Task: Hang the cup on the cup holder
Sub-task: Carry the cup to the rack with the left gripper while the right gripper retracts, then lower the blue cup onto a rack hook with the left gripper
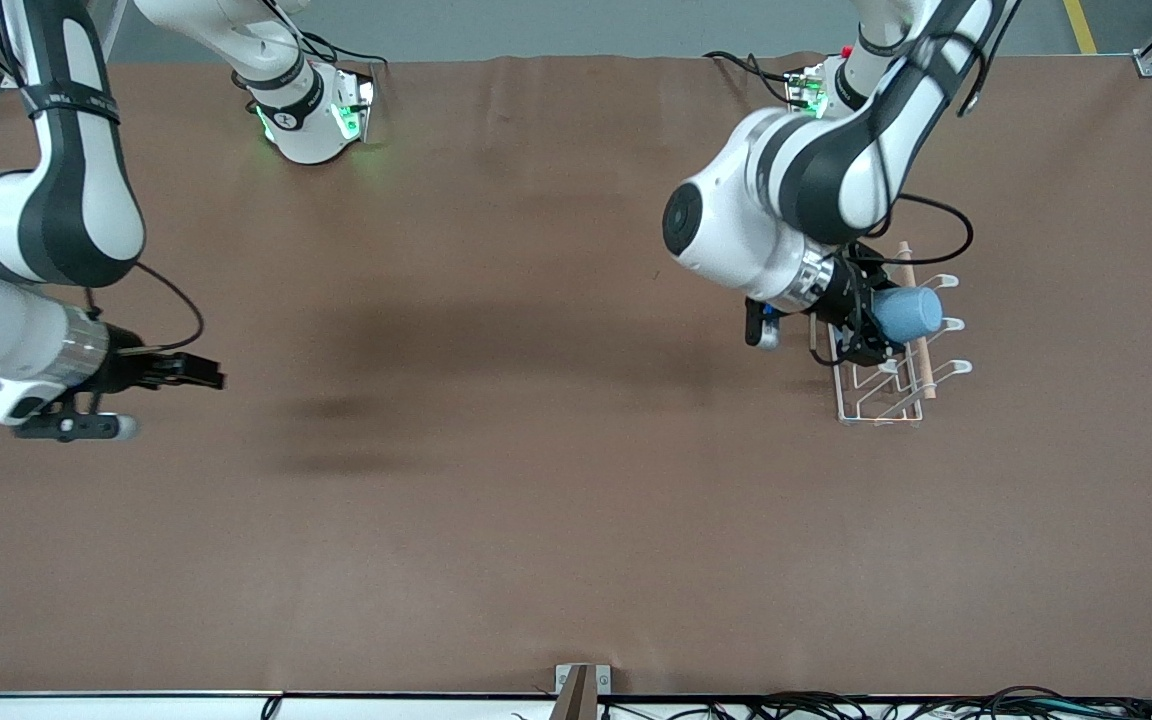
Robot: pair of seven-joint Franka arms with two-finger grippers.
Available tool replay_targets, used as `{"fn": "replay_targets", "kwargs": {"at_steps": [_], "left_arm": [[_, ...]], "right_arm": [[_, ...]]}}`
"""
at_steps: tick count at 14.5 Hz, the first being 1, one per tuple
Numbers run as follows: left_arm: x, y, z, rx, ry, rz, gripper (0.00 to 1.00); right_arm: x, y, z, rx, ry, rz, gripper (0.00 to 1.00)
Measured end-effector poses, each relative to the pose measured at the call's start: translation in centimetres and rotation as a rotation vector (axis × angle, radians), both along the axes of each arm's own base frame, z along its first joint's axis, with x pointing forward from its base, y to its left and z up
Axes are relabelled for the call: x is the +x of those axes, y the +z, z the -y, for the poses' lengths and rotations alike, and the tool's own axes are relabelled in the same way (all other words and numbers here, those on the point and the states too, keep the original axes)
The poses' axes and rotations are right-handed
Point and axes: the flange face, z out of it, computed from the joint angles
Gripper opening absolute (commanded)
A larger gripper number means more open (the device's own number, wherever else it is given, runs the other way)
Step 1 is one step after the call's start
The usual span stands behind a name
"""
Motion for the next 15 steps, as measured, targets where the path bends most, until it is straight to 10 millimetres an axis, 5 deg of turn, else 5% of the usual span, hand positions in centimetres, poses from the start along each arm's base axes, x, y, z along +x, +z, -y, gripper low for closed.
{"fn": "replay_targets", "kwargs": {"at_steps": [5, 11, 15], "left_arm": [[1.6, -6.9, -2.7, 0.234, -0.018, -0.022, 0.00], [0.2, -14.3, -3.1, 0.340, 0.018, 0.012, 0.16], [-1.0, -18.3, -3.6, 0.384, 0.050, 0.031, 0.76]], "right_arm": [[-0.2, 10.4, 4.9, -0.041, -0.043, 0.062, 1.00], [-6.5, 19.6, 4.2, -0.012, -0.136, 0.025, 1.00], [-7.1, 20.4, 4.8, -0.007, -0.117, 0.040, 1.00]]}}
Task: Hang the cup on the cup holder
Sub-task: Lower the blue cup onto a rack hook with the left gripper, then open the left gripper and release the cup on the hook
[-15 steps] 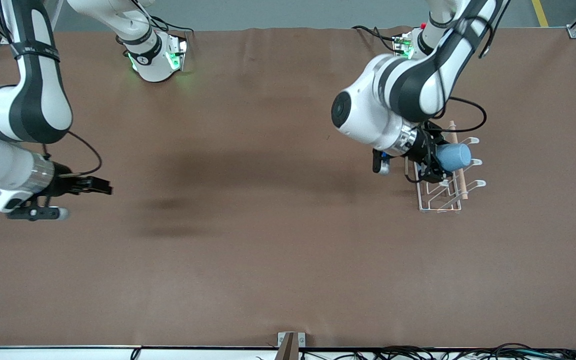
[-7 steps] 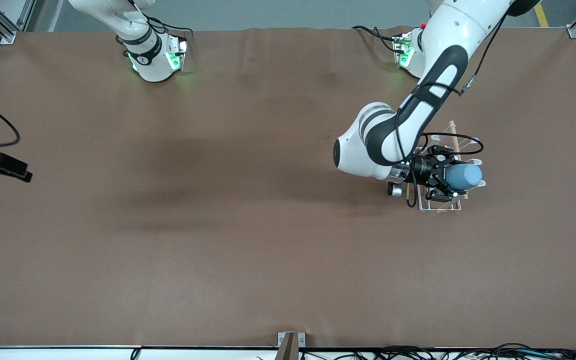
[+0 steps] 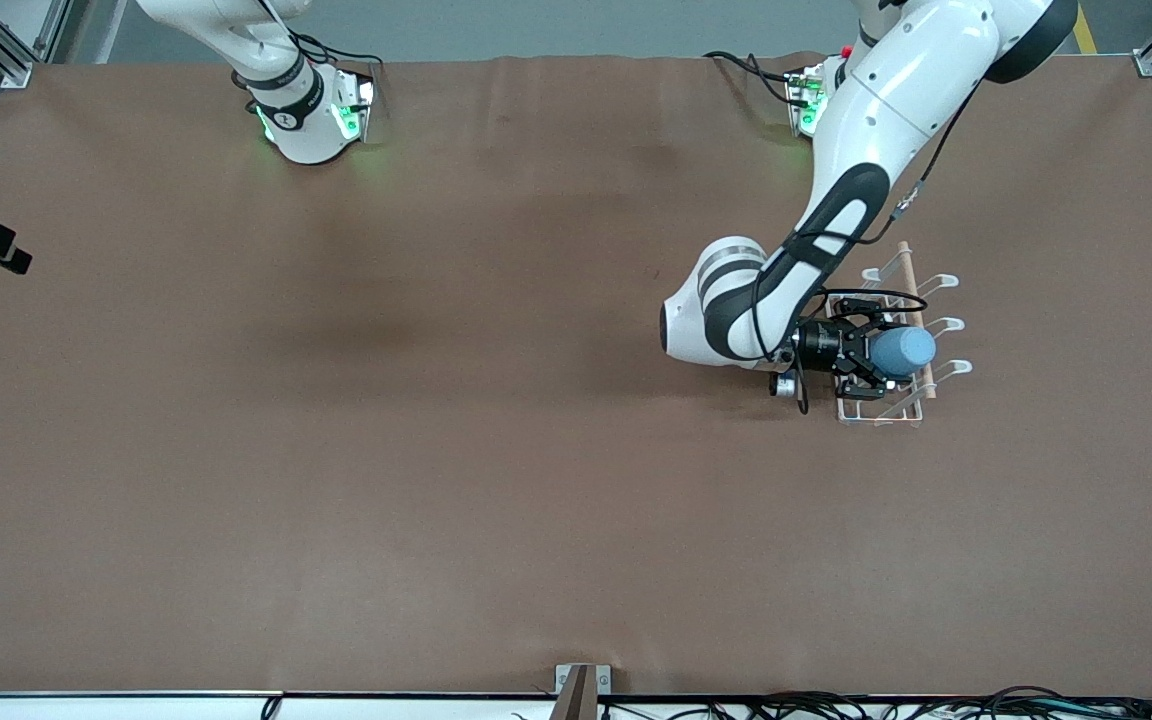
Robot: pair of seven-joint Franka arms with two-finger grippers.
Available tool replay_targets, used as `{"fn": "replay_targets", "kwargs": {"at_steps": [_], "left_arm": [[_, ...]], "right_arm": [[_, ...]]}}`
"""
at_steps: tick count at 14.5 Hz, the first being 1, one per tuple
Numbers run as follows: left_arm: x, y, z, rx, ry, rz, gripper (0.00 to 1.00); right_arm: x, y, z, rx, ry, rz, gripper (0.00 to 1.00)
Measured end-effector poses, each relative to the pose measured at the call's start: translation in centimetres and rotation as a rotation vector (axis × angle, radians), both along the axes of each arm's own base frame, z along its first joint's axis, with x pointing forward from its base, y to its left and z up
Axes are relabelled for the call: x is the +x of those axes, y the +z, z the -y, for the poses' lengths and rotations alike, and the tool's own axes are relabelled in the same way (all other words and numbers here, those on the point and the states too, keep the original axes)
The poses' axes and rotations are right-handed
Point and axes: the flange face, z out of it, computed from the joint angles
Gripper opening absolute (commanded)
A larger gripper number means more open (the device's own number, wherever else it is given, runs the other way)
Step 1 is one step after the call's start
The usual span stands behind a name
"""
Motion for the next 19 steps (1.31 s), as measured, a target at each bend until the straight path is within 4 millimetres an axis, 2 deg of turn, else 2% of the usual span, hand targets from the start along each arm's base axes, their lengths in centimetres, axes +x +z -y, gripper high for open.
{"fn": "replay_targets", "kwargs": {"at_steps": [2, 3, 6, 9, 12, 15, 17, 19], "left_arm": [[-0.2, -0.9, -0.3, 0.007, 0.013, 0.043, 0.97], [-0.2, -1.0, -0.4, 0.006, 0.017, 0.061, 1.00], [0.5, -0.4, -0.4, -0.011, 0.046, 0.100, 1.00], [2.2, 1.9, 0.0, -0.056, 0.091, 0.152, 1.00], [4.4, 6.2, -0.4, -0.104, 0.180, 0.374, 1.00], [5.0, 11.0, -1.5, -0.222, 0.423, 0.668, 1.00], [6.1, 15.1, -2.2, -0.377, 0.564, 0.813, 1.00], [7.2, 20.1, -4.2, -0.537, 0.715, 0.907, 1.00]], "right_arm": [[0.4, -0.7, 0.5, 0.002, 0.012, 0.005, 1.00], [0.5, -1.0, 0.7, 0.004, 0.015, 0.003, 1.00], [0.6, -1.2, 0.4, 0.005, 0.024, 0.004, 1.00], [0.7, -1.2, 0.1, 0.001, 0.034, 0.010, 1.00], [0.8, -1.1, -0.7, -0.036, 0.057, 0.005, 1.00], [0.9, -1.1, -1.6, -0.042, 0.074, 0.005, 1.00], [0.9, -1.1, -1.6, -0.042, 0.073, 0.005, 1.00], [0.8, -1.1, -1.4, -0.042, 0.070, 0.005, 1.00]]}}
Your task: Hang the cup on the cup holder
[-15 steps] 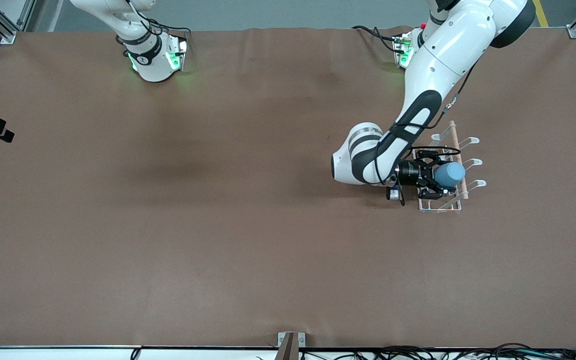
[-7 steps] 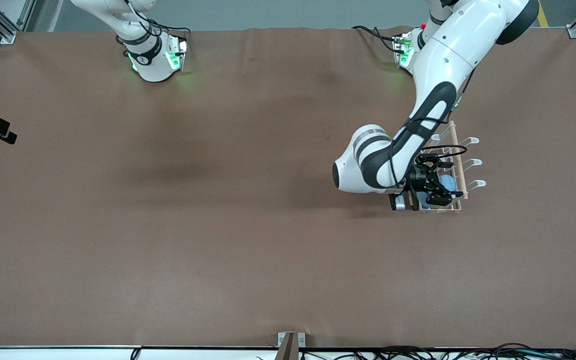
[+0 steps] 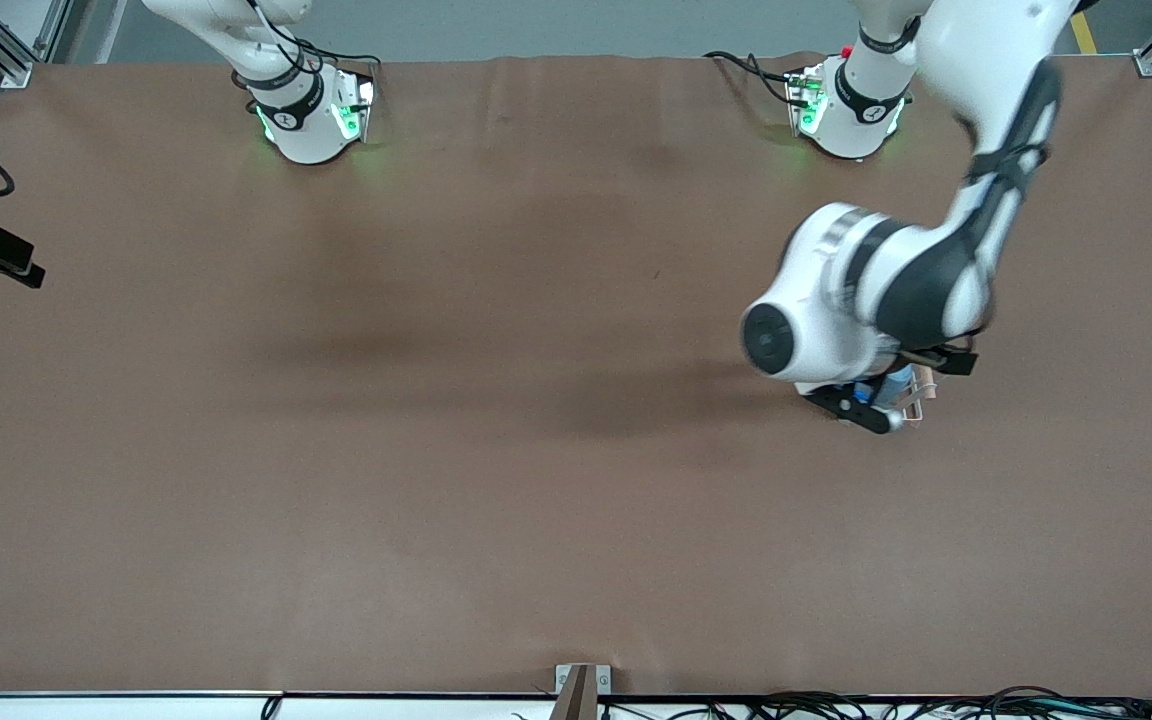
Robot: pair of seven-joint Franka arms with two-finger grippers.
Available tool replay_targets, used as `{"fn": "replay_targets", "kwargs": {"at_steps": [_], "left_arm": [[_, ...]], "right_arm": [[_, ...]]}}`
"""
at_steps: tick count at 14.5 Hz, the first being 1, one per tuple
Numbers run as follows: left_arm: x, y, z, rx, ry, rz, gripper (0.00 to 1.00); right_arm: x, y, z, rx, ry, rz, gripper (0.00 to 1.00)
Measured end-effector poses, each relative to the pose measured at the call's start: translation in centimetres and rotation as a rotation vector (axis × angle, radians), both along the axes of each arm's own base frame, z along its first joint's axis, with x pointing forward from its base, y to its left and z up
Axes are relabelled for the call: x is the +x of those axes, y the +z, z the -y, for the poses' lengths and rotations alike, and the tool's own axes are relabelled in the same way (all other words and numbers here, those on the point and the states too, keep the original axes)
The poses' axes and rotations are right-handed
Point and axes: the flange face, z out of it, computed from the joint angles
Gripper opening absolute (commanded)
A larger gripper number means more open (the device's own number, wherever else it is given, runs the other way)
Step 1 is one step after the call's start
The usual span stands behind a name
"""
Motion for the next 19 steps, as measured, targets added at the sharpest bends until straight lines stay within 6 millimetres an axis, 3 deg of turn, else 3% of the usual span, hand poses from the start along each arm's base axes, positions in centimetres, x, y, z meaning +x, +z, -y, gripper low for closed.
{"fn": "replay_targets", "kwargs": {"at_steps": [4, 6, 10, 15, 19], "left_arm": [[1.2, 9.1, -6.0, -0.334, 0.212, 0.204, 1.00], [1.0, 12.5, -8.9, -0.465, 0.306, 0.277, 1.00], [-1.9, 17.6, -14.0, -0.647, 0.437, 0.399, 1.00], [-7.5, 21.0, -15.9, -0.726, 0.501, 0.444, 1.00], [-8.2, 24.0, -16.1, -0.745, 0.486, 0.498, 1.00]], "right_arm": [[0.0, 0.0, 0.1, 0.000, -0.002, 0.000, 1.00], [0.0, 0.0, 0.1, 0.000, -0.001, 0.001, 1.00], [0.0, 0.1, 0.1, 0.000, -0.001, 0.002, 1.00], [0.0, 0.1, 0.1, 0.000, -0.001, 0.003, 1.00], [0.0, 0.1, 0.1, 0.000, -0.002, 0.003, 1.00]]}}
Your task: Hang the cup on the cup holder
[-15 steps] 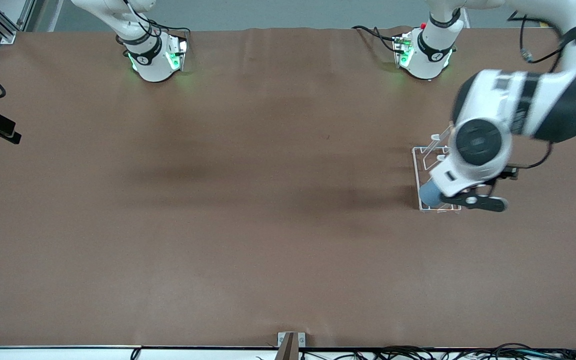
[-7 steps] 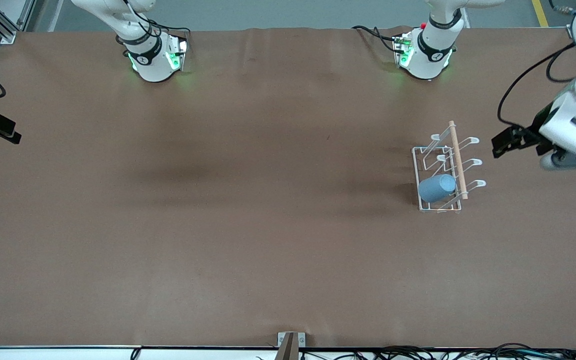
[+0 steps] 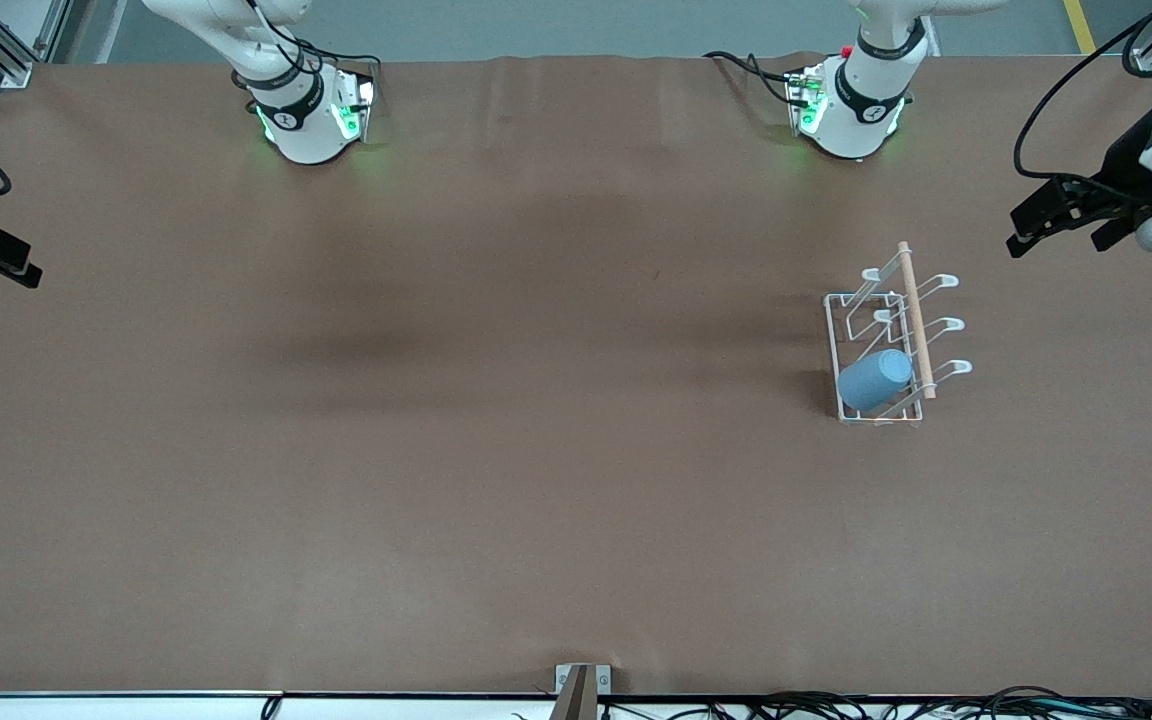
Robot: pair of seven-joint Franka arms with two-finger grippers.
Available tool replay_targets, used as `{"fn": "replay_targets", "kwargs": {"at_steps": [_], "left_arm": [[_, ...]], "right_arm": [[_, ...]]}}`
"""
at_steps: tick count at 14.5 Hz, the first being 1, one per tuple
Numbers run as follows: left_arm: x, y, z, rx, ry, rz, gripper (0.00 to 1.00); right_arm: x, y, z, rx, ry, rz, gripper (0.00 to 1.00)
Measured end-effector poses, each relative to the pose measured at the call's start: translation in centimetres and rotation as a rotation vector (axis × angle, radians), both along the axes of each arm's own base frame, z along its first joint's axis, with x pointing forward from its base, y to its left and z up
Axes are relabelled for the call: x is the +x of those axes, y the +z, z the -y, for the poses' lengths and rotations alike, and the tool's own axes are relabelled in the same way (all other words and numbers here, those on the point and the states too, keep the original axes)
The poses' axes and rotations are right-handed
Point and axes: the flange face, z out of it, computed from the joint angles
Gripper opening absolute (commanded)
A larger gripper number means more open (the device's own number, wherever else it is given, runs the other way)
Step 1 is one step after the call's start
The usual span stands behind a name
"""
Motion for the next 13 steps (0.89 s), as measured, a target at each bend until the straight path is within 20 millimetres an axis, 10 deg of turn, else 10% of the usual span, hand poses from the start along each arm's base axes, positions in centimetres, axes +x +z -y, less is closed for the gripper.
{"fn": "replay_targets", "kwargs": {"at_steps": [6, 13], "left_arm": [[2.2, 3.6, 0.0, 0.022, -0.006, -0.016, 1.00], [3.0, 2.6, 0.2, 0.023, -0.014, -0.056, 1.00]], "right_arm": [[0.0, 0.0, 0.0, 0.005, 0.000, 0.002, 1.00], [0.0, 0.0, 0.0, 0.013, -0.001, 0.004, 1.00]]}}
